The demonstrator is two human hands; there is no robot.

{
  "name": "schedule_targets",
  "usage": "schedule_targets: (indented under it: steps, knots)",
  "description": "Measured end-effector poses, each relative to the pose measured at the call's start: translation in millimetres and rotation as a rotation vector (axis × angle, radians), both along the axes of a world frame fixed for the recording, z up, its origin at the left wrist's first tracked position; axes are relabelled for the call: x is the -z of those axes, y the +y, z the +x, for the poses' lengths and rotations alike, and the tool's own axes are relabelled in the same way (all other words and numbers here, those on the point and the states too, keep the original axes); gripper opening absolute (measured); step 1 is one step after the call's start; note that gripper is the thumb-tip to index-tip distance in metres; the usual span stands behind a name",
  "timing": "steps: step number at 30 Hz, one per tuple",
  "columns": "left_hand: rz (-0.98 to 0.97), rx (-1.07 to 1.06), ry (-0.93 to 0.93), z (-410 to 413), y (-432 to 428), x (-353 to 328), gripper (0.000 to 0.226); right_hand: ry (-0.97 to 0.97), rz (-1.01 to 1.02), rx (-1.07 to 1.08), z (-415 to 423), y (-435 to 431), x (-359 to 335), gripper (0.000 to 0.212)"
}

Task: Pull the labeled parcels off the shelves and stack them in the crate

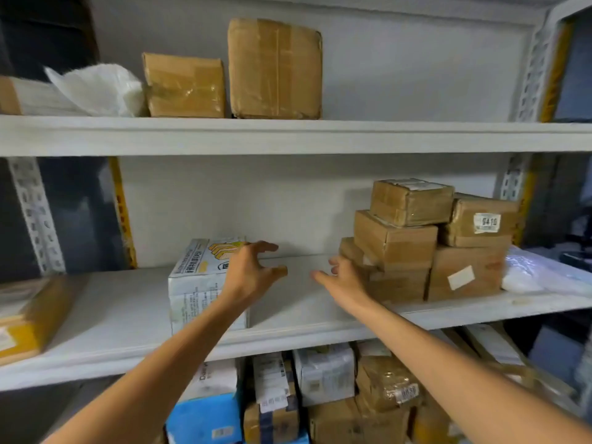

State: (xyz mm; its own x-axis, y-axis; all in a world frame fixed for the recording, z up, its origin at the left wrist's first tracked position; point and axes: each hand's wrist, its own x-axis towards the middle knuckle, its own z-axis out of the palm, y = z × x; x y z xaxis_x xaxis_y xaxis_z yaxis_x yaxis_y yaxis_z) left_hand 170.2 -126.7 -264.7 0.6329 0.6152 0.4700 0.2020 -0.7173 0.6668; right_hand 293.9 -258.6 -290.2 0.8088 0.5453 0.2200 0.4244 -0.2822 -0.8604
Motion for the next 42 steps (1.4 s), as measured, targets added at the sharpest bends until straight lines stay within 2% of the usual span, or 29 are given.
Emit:
schedule_targets:
  steps: [3, 7, 10, 16, 23, 27, 29, 31, 35, 39, 42]
  knots:
    - [-0.071, 0.143, 0.005, 48.5, -49.6, -6.2, 0.048, -0.055, 0.052, 0.098, 26.0, -51.0, -16.4, 0.054]
    - [-0.107, 0.226, -0.041, 98.7, -107.3, -22.8, 0.054, -0.298, 0.021, 0.240, 66.4, -114.6, -43.2, 0.033]
    - [-0.142, 0.220, -0.091, 130.7, -134.3, -38.2, 0.059, -0.423, 0.058, 0.310, 94.9, -146.1, -59.6, 0.041]
    - [-0.221, 0.143, -0.157, 177.6, -163.4, -61.2, 0.068, -0.583, -0.096, 0.280, 150.5, -172.2, -85.1, 0.058]
    - [-0.254, 0.074, -0.078, 206.2, -154.0, -73.0, 0.084, -0.508, -0.179, 0.172, 185.7, -168.6, -101.2, 0.071]
    - [-0.313, 0.097, -0.087, 213.5, -156.9, -73.9, 0.086, -0.498, -0.208, 0.145, 195.6, -159.8, -100.2, 0.042]
    - [-0.330, 0.142, -0.086, 217.1, -156.6, -71.6, 0.075, -0.493, -0.190, 0.114, 197.8, -154.5, -98.3, 0.039]
    - [-0.343, 0.185, -0.120, 215.2, -159.0, -68.5, 0.050, -0.455, -0.104, 0.092, 195.7, -150.8, -96.4, 0.042]
    - [-0.458, 0.226, -0.306, 199.0, -166.0, -57.2, 0.051, -0.387, 0.240, 0.032, 176.6, -151.4, -86.6, 0.039]
    - [-0.537, 0.266, -0.464, 172.9, -162.8, -39.0, 0.022, -0.246, 0.461, 0.002, 152.4, -161.2, -73.5, 0.037]
    - [-0.548, 0.338, -0.492, 155.3, -154.4, -24.9, 0.025, -0.120, 0.480, -0.051, 143.9, -164.8, -62.1, 0.059]
